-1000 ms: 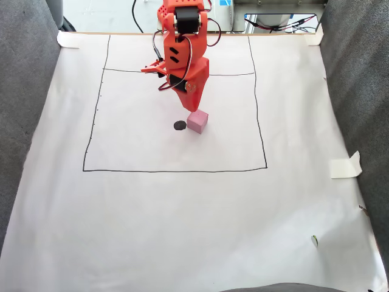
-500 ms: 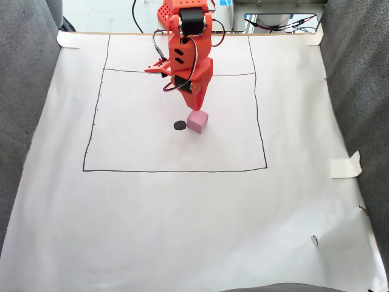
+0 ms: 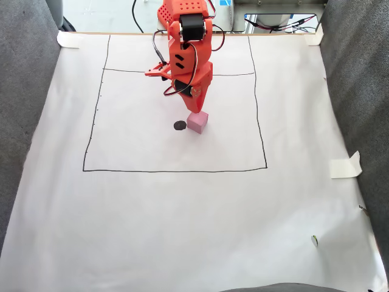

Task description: Grasp the colored block, Place it on the black dot, and then return the arm to the default position.

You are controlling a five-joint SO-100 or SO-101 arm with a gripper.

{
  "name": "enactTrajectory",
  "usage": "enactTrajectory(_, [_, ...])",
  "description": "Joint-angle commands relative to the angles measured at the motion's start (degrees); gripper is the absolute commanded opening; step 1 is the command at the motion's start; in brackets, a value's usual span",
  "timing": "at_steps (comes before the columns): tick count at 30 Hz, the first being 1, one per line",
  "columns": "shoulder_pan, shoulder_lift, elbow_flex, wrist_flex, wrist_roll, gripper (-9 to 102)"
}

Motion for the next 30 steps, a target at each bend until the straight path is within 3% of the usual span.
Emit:
enactTrajectory(1, [-0.8, 1.1, -2.4, 0.7, -1.4, 23])
enactTrajectory(7, [-1.6, 1.3, -2.4, 2.2, -3.7, 41])
enactTrajectory(30, [-2.7, -2.7, -2.4, 7.0, -4.1, 45])
